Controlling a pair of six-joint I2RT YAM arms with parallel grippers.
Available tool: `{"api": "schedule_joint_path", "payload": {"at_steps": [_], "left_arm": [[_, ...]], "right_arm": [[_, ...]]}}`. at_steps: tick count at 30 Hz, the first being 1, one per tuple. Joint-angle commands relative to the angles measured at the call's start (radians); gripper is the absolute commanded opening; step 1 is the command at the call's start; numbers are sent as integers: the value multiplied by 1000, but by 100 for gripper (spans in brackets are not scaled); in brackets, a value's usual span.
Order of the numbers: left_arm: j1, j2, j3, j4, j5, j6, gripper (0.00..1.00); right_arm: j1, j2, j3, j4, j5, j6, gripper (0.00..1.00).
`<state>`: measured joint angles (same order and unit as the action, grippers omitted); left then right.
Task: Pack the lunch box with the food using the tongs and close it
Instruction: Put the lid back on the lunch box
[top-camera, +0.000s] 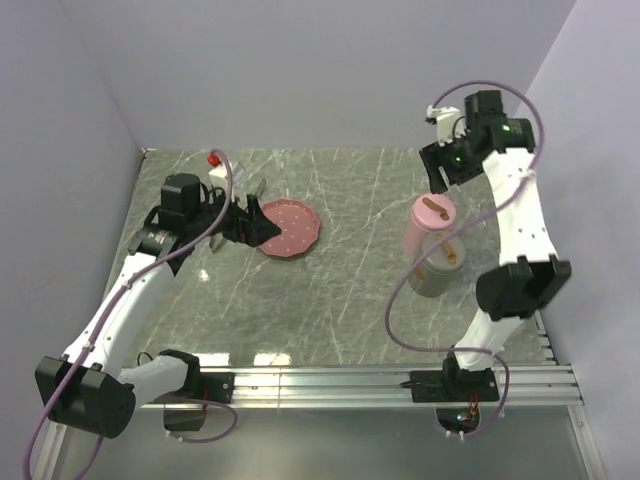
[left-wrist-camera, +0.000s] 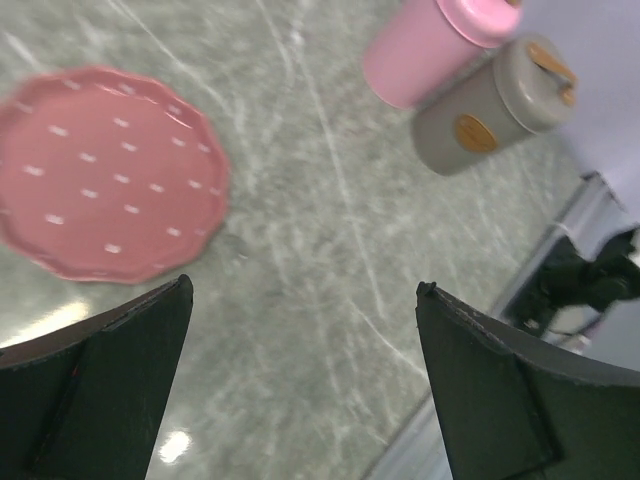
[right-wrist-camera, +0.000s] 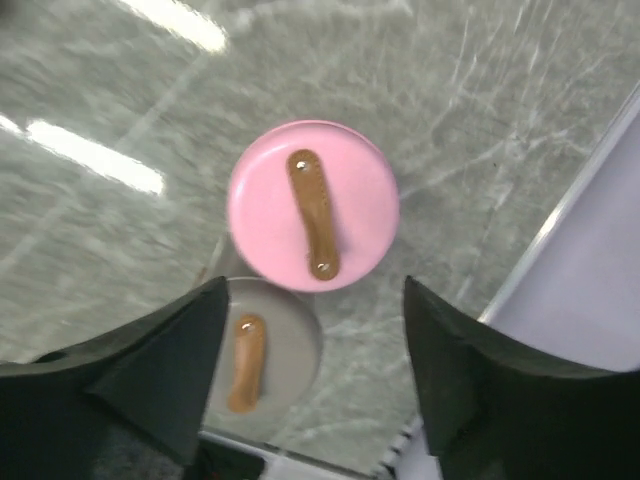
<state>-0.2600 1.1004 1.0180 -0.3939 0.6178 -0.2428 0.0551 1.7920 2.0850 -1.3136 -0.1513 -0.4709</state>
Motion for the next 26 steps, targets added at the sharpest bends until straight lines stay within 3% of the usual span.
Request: {"api": "schedule_joint_path", "payload": {"at_steps": [1, 4, 11, 18, 26], "left_arm": [[22, 36, 116, -144, -110, 111, 99], [37, 39, 140, -181, -165, 146, 99], [47, 21, 136, -201, -302, 155, 99], [45, -13, 65, -163, -339, 137, 99], [47, -40, 62, -145, -331, 109, 100]], "right_arm": [[-14, -192, -92, 143, -178, 77, 80], [-14, -333, -338, 316, -296, 175, 82], [-6, -578, -678, 598, -528, 342, 86], [116, -721, -916, 651, -489, 331, 89], [186, -818, -1003, 683, -430, 351, 90]]}}
